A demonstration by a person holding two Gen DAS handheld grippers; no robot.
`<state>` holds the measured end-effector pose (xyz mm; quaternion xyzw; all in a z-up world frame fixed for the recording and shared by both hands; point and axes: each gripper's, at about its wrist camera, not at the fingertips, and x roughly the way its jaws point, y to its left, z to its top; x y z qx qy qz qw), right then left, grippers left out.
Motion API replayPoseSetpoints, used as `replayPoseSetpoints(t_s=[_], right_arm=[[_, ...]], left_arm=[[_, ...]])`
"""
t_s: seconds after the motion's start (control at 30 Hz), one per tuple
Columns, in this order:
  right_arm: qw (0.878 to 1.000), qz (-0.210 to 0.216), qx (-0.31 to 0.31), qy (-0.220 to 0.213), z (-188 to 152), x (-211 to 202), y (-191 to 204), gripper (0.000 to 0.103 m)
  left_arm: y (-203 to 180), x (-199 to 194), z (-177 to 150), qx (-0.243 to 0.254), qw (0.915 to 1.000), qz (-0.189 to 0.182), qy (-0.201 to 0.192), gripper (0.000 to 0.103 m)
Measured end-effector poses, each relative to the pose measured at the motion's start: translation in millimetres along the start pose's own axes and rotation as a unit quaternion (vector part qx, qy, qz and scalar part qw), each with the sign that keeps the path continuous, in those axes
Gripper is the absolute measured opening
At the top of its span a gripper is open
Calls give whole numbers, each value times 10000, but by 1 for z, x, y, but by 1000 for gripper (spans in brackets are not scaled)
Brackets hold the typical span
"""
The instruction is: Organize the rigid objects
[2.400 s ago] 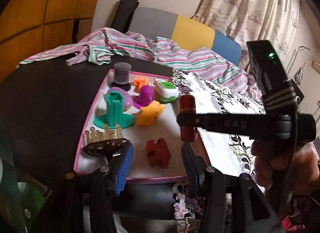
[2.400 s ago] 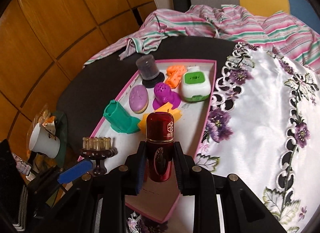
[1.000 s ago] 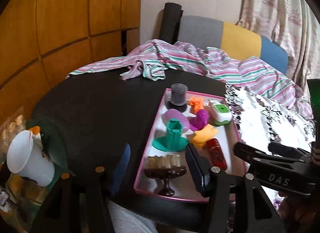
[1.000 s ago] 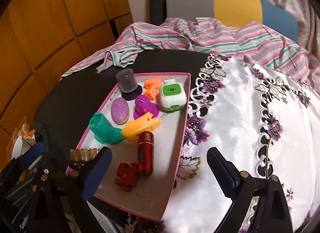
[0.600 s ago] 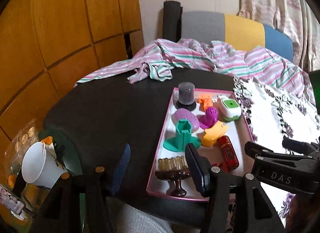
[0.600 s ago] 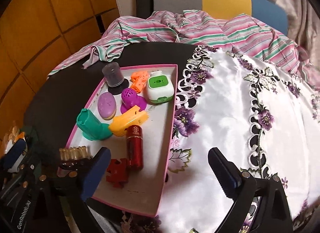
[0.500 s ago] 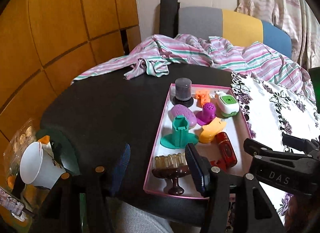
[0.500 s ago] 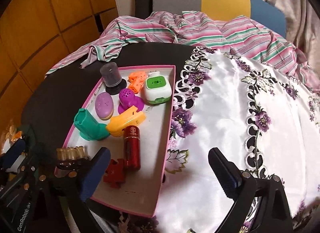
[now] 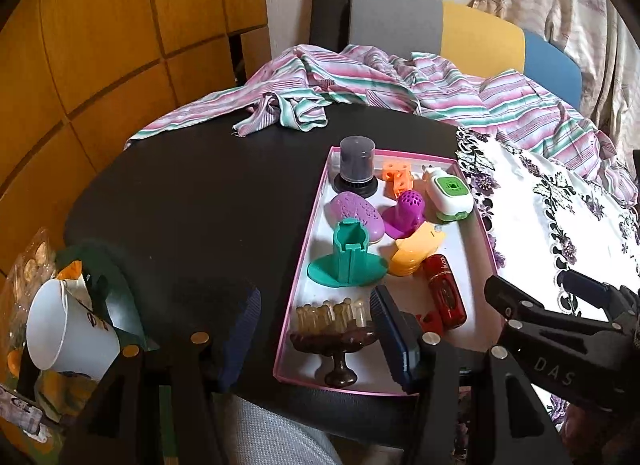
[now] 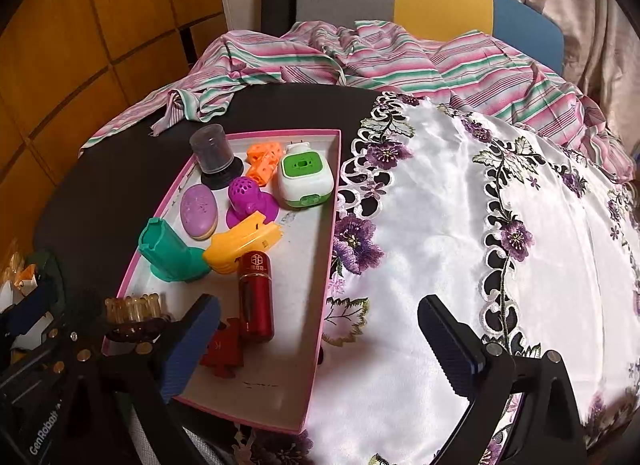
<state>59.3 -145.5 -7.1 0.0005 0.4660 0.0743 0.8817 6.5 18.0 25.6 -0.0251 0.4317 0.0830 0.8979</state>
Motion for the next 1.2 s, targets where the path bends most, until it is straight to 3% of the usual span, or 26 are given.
replayPoseSetpoints(t_s=[0.37,1.2], right_arm=[[10000,-7,-7,-1,0,1,1,100],[9999,3,97,-87,5,-3,-2,100]], left_arm=[[-9,2,1,243,9996,110,20,58],[-8,4,0,183,9997,183,-9,57]])
